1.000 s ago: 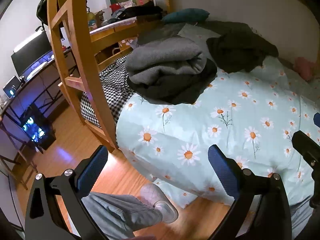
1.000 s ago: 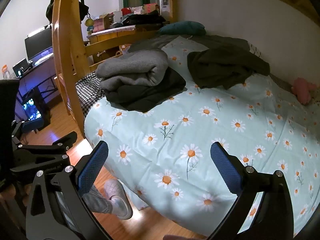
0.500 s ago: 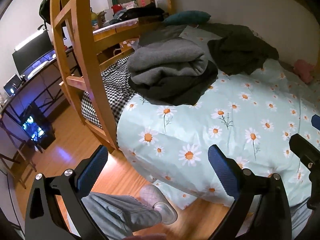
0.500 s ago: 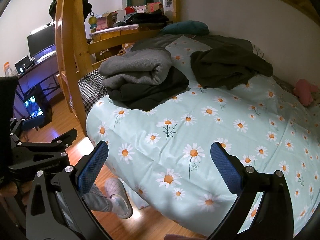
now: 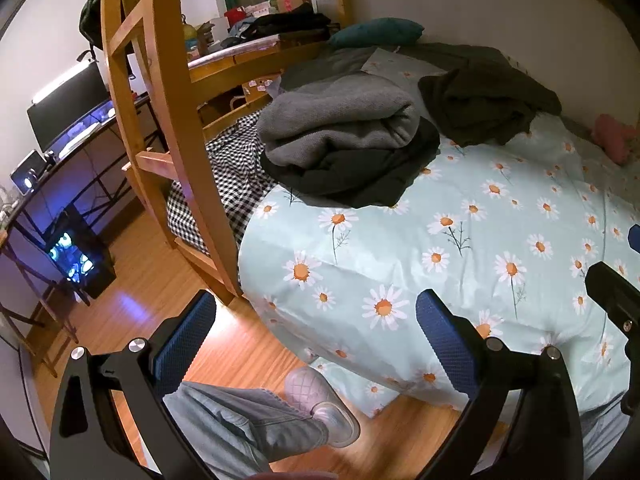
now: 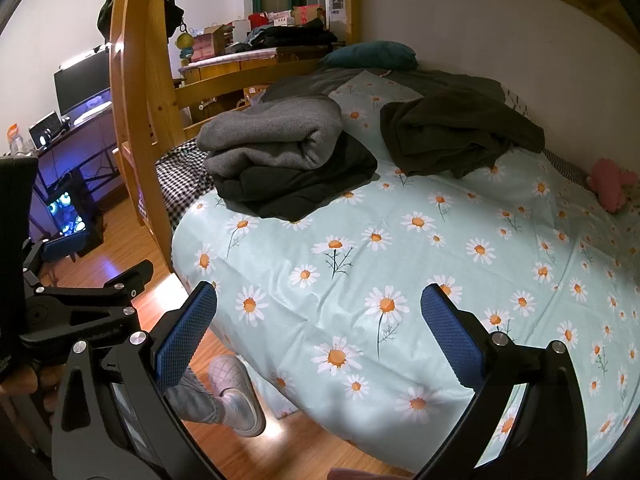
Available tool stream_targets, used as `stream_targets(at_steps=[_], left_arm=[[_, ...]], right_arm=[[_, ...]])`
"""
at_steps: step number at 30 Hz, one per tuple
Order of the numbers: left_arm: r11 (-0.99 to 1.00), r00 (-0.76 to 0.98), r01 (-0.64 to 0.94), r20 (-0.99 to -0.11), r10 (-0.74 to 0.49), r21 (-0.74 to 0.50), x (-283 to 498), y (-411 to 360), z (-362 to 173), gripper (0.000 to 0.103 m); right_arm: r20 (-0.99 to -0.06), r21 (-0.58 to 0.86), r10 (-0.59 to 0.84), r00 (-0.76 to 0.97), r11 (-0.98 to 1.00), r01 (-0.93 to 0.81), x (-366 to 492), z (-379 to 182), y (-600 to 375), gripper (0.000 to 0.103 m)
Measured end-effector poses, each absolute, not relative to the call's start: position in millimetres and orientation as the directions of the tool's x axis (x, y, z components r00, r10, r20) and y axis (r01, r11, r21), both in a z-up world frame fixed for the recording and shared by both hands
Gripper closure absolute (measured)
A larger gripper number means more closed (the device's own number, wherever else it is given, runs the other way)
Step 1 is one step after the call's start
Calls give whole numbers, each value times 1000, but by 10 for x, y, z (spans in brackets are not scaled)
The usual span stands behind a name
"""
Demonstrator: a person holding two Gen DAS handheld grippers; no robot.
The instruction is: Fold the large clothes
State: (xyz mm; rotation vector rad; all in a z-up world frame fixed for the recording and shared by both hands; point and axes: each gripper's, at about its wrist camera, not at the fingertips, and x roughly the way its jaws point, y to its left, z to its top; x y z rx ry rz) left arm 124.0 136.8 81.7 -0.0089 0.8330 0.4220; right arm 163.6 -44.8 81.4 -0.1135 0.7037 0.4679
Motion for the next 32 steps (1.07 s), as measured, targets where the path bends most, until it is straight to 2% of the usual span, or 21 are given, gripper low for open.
stream_targets(at_steps=[32], left_arm=[[915,600,-390,-724,341,108,1153,1422,849,4]], right_arm=[[-648,79,384,658,893,-443,1638,763,-437,3]])
